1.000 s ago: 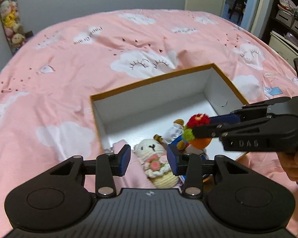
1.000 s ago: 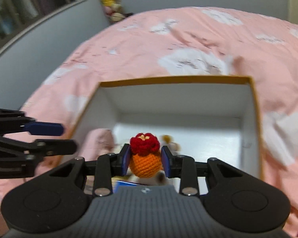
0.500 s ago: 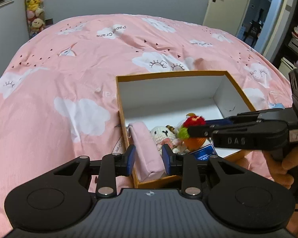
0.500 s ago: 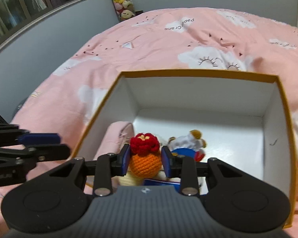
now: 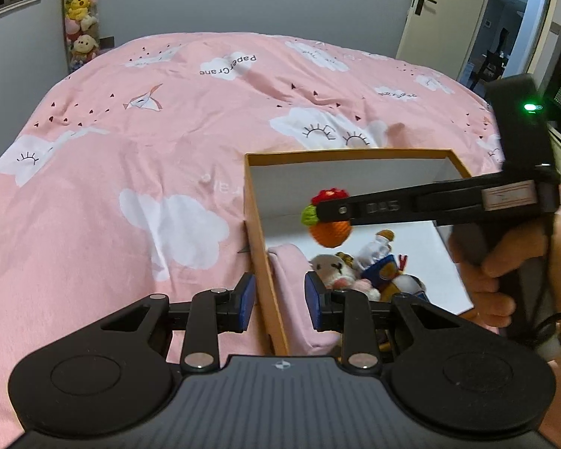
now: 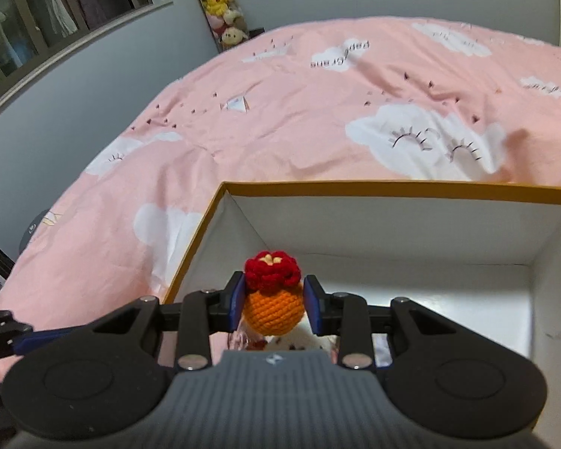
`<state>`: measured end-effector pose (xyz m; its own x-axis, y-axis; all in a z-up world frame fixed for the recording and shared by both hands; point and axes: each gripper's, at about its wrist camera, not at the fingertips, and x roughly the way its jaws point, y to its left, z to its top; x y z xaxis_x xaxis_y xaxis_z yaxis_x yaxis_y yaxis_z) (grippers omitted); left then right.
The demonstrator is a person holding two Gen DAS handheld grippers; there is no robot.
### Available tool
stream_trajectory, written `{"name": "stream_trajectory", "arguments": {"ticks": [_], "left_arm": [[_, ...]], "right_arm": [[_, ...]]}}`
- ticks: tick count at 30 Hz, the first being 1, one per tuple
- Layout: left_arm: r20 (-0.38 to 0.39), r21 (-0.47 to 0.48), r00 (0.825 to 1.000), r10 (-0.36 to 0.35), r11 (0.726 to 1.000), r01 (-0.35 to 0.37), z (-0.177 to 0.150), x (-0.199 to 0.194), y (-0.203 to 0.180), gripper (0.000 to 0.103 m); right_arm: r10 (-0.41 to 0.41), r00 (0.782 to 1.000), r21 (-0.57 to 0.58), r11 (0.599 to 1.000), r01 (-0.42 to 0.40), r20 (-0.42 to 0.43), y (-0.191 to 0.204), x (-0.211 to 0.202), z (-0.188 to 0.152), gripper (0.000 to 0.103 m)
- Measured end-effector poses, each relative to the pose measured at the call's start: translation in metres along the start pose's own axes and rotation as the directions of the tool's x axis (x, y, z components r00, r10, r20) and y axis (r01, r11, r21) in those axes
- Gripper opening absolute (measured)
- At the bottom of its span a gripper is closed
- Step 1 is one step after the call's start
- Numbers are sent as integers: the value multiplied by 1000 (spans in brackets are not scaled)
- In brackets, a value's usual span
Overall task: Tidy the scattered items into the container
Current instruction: 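Carry the crocheted flower over the box with the right tool, then lower the crocheted flower into the box and open the right tool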
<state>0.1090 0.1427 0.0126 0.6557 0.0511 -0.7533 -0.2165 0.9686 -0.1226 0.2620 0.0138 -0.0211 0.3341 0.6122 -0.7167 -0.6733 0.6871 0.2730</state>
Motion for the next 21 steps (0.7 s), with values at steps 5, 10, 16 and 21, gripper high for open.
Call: {"name": "stream_trajectory", "arguments": {"ticks": [5, 10, 16, 21], "left_arm": [[-50, -2, 999, -8, 1000, 8, 8, 16, 7, 33], [-103, -9, 994, -24, 1000, 23, 13, 33, 9, 33], [-152, -19, 988, -18, 1000, 15, 19, 49, 10, 33], [-174, -20, 985, -23, 1000, 20, 23, 59, 9, 33]], "right_arm": [[4, 999, -7, 1000, -4, -34, 7, 31, 11, 36], [5, 997, -29, 1000, -7, -72, 15, 55, 18, 36], [13, 993, 2, 1000, -13, -118, 8, 78, 20, 36], [54, 983, 88, 995, -39, -176, -8, 94, 20, 38]]}}
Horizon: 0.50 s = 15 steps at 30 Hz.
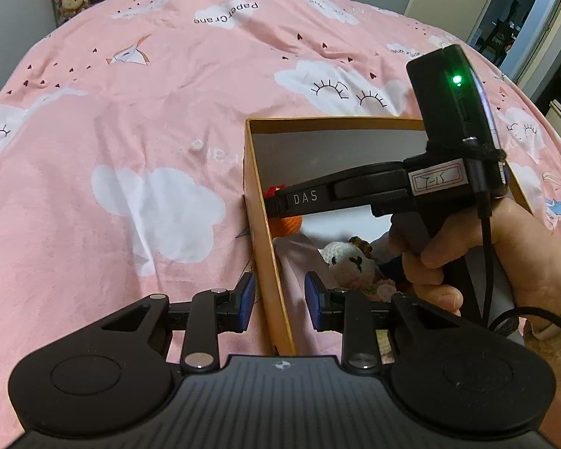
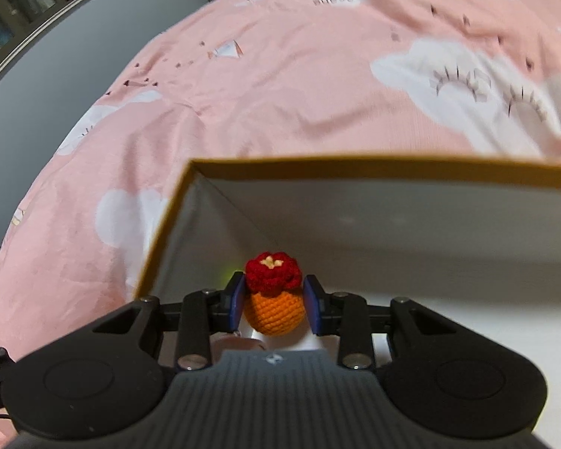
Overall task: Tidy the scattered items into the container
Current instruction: 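Lower the crocheted flower into the box and open the right tool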
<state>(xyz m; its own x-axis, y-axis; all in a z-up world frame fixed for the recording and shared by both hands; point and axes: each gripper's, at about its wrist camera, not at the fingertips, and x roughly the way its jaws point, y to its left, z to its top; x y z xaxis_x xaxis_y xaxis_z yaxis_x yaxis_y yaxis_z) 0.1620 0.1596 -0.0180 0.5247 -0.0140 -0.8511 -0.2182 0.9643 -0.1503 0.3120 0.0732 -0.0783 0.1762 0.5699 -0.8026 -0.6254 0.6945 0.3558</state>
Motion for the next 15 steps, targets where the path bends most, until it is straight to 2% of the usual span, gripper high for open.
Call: {"name": "stream_trajectory", "arguments": {"ticks": [4, 9, 15], "left_arm": [[-13, 2, 1000, 0, 1000, 0, 2, 5, -1, 33], [-14, -2, 1000, -2, 1000, 2, 3, 6, -1, 33], [-8, -1, 1000, 5, 1000, -5, 3, 3, -3, 33]], "right_arm": [[45, 999, 69, 997, -43, -29, -11, 5, 0, 42], [75, 997, 72, 995, -73, -27, -12, -3, 0, 44], [27, 1000, 3, 1000, -27, 2, -6, -21, -1, 46]]}}
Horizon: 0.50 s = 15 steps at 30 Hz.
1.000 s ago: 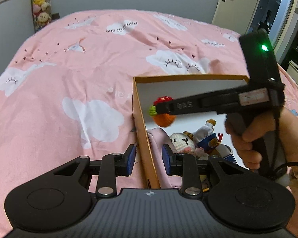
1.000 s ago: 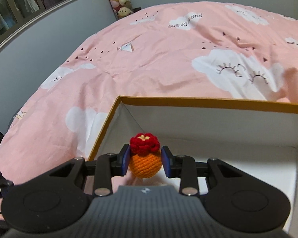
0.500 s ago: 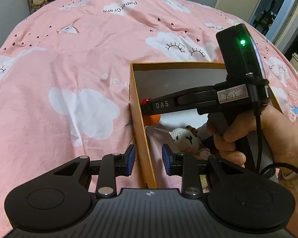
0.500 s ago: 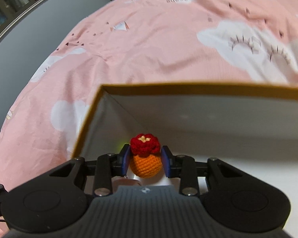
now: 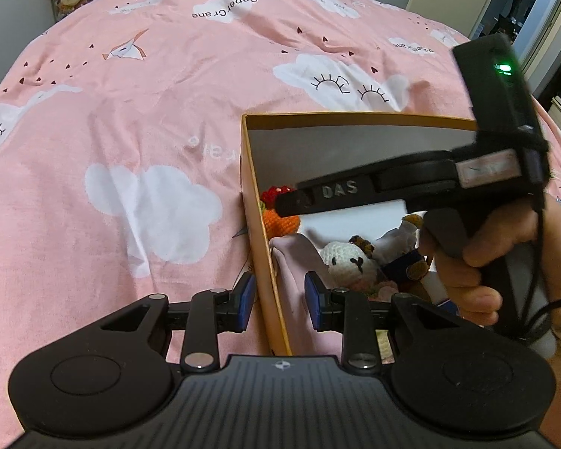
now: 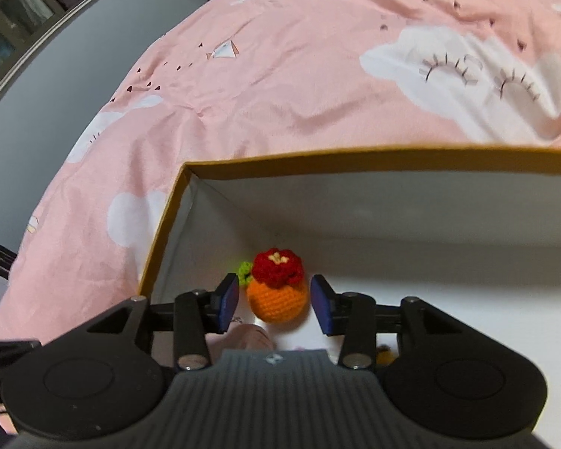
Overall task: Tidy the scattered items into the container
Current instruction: 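Lower the crocheted flower into the box and open the right tool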
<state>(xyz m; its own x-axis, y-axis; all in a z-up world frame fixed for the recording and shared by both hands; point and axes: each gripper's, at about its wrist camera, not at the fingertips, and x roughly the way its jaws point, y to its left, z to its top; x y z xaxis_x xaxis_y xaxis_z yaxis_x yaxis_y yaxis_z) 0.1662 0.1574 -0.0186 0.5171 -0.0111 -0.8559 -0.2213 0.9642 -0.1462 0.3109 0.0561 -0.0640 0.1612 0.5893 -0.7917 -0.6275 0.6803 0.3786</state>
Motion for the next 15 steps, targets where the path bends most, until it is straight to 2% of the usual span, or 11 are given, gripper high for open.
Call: {"name": "stream_trajectory", "arguments": {"ticks": [8, 11, 15], "left_arm": [[54, 28, 998, 20, 999, -21, -5, -20, -11, 33], [83, 31, 996, 12, 999, -14, -9, -32, -16, 33], [137, 37, 990, 17, 999, -22, -18, -49, -24, 33]], "right_arm": [[-15, 993, -86, 996, 25, 120, 10, -54, -15, 51], [-15, 983, -123, 992, 37, 181, 17, -77, -27, 56], [-16, 965, -173, 983, 64, 263, 29, -105, -49, 56]]}}
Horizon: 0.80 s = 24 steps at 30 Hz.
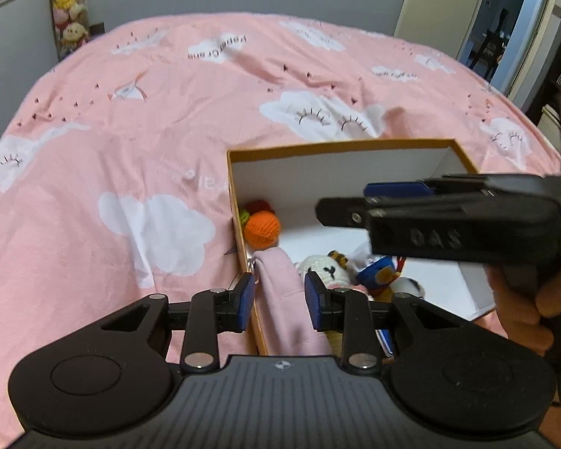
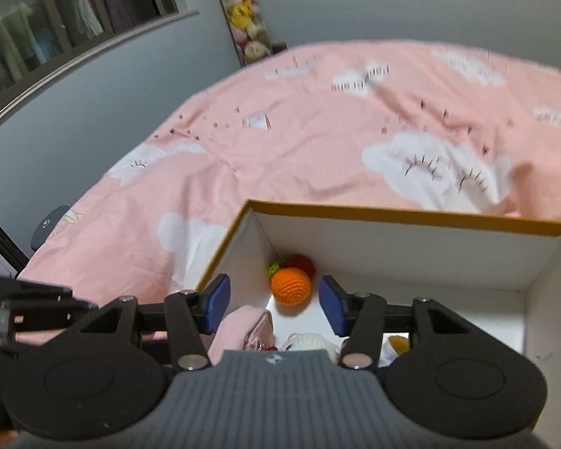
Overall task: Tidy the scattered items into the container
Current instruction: 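Lower the crocheted flower into the box and open the right tool, then grasp the dark PHOTO CARD box with the left tool while the right tool reaches the white tube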
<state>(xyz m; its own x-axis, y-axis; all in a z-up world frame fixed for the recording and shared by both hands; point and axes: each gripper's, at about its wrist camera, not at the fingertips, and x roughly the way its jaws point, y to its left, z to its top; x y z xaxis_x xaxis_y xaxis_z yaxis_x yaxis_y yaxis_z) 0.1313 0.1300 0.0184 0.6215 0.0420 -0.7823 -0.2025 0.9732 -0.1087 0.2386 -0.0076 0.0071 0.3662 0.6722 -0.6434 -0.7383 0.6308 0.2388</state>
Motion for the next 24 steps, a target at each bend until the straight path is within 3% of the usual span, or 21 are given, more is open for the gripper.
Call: {"name": "stream_trajectory", "arguments": {"ticks": [7, 12, 16, 24], "left_arm": [[120, 0, 993, -17, 1000, 17, -17, -42, -11, 36], [117, 27, 991, -58, 998, 56, -36, -62, -19, 37], [110, 71, 992, -64, 996, 57, -58, -71, -26, 52], [17, 178, 996, -89, 980, 85, -107, -65, -33, 53]], "right_arm": [[-35, 988, -21, 999, 39, 152, 15, -63, -29, 58], [-69, 978, -3, 997, 71, 197, 17, -97, -54, 58], [-109, 980, 10, 994, 109, 165, 15, -111, -81, 58], [-138, 990, 100, 986, 137, 2, 0, -119, -137, 58]]}}
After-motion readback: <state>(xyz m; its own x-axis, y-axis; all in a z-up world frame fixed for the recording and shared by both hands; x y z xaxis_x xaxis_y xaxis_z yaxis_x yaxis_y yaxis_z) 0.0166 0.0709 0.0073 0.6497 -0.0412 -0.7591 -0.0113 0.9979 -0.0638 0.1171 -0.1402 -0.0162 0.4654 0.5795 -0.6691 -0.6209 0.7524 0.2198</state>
